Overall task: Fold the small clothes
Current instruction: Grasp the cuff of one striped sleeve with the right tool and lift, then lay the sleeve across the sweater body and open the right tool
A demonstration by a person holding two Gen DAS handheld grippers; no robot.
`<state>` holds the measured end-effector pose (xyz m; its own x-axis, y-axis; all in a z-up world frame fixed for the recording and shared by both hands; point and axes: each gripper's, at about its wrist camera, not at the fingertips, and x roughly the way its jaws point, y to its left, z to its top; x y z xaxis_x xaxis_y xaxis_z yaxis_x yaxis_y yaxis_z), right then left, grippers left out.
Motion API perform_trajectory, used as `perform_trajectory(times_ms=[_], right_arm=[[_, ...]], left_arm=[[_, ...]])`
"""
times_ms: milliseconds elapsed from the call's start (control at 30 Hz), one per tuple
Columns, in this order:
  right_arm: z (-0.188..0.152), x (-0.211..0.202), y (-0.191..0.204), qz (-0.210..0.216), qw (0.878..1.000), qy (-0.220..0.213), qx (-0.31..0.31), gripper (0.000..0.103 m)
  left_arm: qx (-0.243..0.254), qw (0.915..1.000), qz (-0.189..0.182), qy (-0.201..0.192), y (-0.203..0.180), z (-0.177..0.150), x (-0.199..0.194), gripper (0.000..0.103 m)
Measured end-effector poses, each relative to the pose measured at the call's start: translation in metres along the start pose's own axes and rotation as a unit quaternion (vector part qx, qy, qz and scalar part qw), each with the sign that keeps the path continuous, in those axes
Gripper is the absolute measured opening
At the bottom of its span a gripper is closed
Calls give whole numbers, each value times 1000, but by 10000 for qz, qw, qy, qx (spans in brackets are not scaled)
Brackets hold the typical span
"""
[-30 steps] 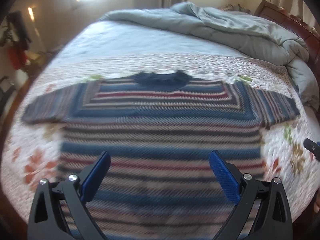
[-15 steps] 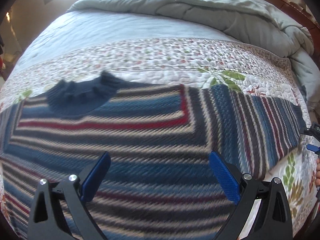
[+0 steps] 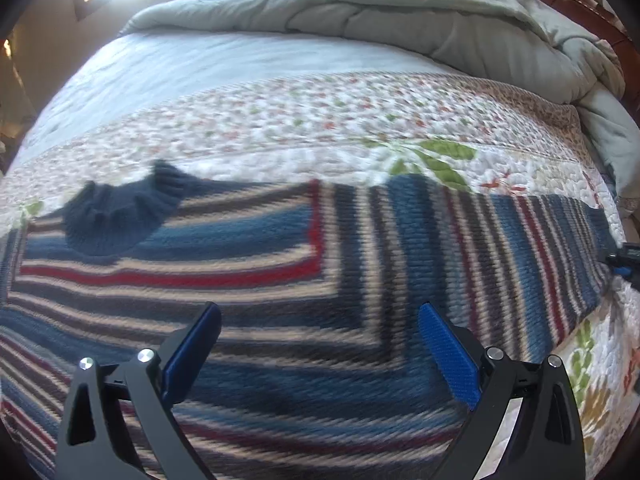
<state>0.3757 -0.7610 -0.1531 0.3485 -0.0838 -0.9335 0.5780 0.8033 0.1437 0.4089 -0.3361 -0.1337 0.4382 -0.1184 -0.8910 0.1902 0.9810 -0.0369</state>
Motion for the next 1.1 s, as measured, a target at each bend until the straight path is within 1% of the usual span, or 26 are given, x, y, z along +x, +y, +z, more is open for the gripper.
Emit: perform_trajectory(times_ms=[100,167,233,267,300,333,400,467,533,600,633,667,700,733,767,833,867,900,967,1033,1100], right_arm=[[-2,-29,15,18,9989,-459,-34,12],[-11,-56,38,16,9958,-854,-343,12],[-19,-76,63,183,9915,-1072,-710,12],[-29,-87,85,182,9878,-1184,-996,12],[-48,-98,97,165,9846,-1260,-1203,12],[-64,-106,123,164,9783,-1355,-1557,12],[-91,-109,162,133,9687,-1409,-2039,12],[-119,-104,206,141,9582,-1409,-2487,12],[-146,-97,245,139,9473,-1383,-2886,12],[-179,-87,283,111,9306,-1408,-3377,12],[-196,-80,301,96,9221,-1357,-3623,15],[-209,-79,311,125,9179,-1299,-3746,21],[-223,-74,320,239,9139,-1183,-3876,26],[-234,-71,325,378,9117,-1074,-3947,38],[-244,-69,327,632,9102,-922,-3988,45],[-257,-74,322,1143,9086,-704,-3954,50],[-259,-77,316,1285,9102,-659,-3882,53],[-265,-80,313,1368,9124,-662,-3800,53],[-269,-87,299,1355,9199,-704,-3613,53],[-269,-90,277,1410,9296,-666,-3339,53],[-268,-90,249,1343,9428,-557,-2999,53]], left_arm=[[-14,9997,214,-110,30,-4,-11,99],[-66,9994,328,-113,53,-6,-17,99],[-122,9990,428,-105,74,-8,-22,99],[-190,9985,505,-121,88,-10,-26,99],[-268,9980,558,-136,101,-11,-29,99],[-336,9976,591,-147,110,-12,-31,99],[-554,9963,648,-142,135,-15,-37,99],[-731,9950,669,-119,157,-19,-42,99],[-811,9939,738,-126,172,-24,-46,99],[-856,9930,807,-121,185,-27,-49,99],[-873,9928,817,-115,190,-28,-49,99],[-896,9924,835,-106,194,-30,-50,99],[-909,9922,845,-105,197,-31,-51,99],[-920,9921,843,-109,199,-32,-51,99],[-925,9921,842,-104,201,-33,-52,99],[-913,9926,796,-83,200,-36,-53,99],[-899,9931,751,-75,197,-36,-53,99],[-885,9935,705,-79,194,-36,-53,99],[-835,9949,567,-51,184,-37,-53,99],[-818,9963,264,52,169,-37,-52,99],[-809,9965,-93,209,149,-37,-47,99]])
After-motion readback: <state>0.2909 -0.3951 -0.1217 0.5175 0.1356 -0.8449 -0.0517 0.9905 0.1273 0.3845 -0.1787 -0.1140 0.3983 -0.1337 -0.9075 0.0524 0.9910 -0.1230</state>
